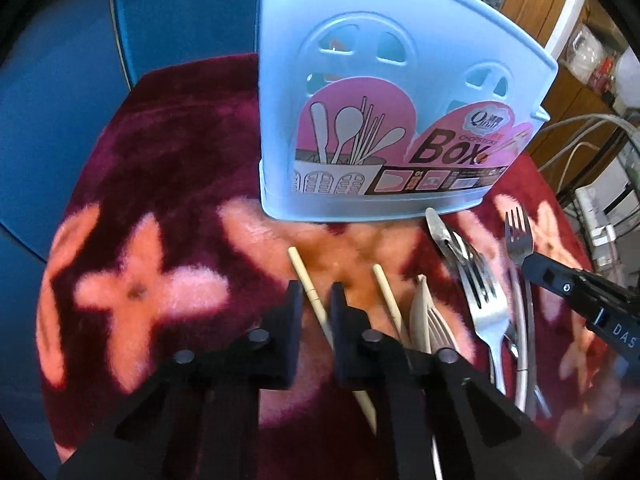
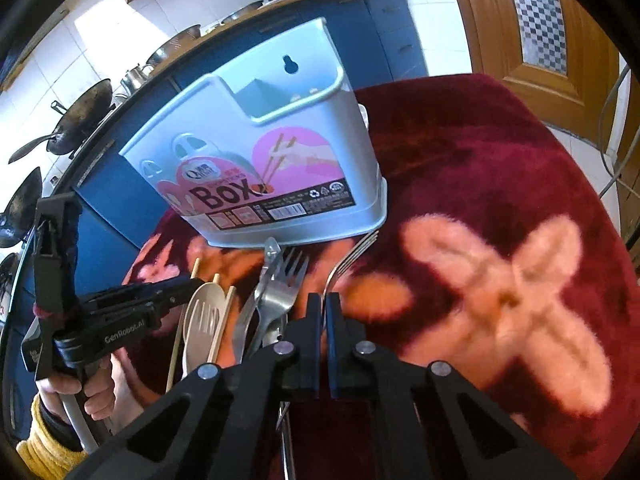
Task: Organize utensils
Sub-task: 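Grasp a wooden chopstick with the left gripper while the right gripper grasps a silver fork, then lift the chopstick and fork and carry both over the blue caddy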
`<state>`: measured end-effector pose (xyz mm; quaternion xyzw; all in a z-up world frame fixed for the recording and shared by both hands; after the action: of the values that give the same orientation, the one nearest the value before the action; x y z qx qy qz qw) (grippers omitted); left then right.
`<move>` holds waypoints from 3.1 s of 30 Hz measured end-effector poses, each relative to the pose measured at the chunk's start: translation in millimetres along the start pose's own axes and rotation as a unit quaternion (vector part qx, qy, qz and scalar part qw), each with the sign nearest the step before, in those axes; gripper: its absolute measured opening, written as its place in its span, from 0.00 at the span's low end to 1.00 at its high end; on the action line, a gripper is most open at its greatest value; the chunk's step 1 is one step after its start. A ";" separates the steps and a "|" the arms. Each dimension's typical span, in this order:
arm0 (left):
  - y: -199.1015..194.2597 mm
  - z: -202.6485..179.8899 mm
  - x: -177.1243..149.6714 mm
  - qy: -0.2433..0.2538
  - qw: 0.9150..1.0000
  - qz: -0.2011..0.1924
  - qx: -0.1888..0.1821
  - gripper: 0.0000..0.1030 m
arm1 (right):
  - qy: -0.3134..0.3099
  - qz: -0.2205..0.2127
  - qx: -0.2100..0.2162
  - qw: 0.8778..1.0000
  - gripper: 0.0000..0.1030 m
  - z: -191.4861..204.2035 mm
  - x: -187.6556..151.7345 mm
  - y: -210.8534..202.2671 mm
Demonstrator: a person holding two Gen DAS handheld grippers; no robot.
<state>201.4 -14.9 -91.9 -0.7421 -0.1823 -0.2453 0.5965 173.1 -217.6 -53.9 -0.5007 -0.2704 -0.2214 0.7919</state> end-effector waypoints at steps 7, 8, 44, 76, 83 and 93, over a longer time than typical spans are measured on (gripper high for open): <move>0.6 11.3 2.9 -0.012 1.000 0.000 -0.011 0.09 | -0.004 0.005 -0.003 1.000 0.04 -1.3 -2.7 -4.6; -4.2 7.1 -0.6 -0.015 1.000 -0.003 -0.015 0.08 | -0.002 0.003 -0.001 1.000 0.04 0.2 -2.5 -4.6; -185.2 -28.8 72.6 -0.013 0.963 -0.261 -0.062 0.02 | -0.118 -0.228 -0.006 0.966 0.03 82.9 68.6 -137.2; -121.9 8.5 228.8 -0.055 0.886 -0.457 0.056 0.03 | -0.179 -0.274 -0.102 0.939 0.03 57.3 176.0 -59.1; -73.5 19.1 205.2 -0.061 0.904 -0.419 0.057 0.03 | -0.182 -0.237 -0.095 0.949 0.03 49.8 161.5 -24.4; -76.9 12.6 182.7 -0.035 0.900 -0.430 0.068 0.03 | -0.172 -0.196 -0.074 0.963 0.03 47.8 143.9 2.0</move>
<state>308.5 10.3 73.5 -0.5573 -0.5209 -0.4387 0.4751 273.2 -184.6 55.2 -0.5254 -0.4779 -0.3022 0.6358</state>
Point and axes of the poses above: each gripper's, at about its wrist camera, not at the fingertips, and y roughly the way its jaws point, z to its left, x to its top, the point moved 8 cm from there along y, roughly the way its jaws point, and after that the axes turned 7 degrees about -z, right-handed, at the moved point
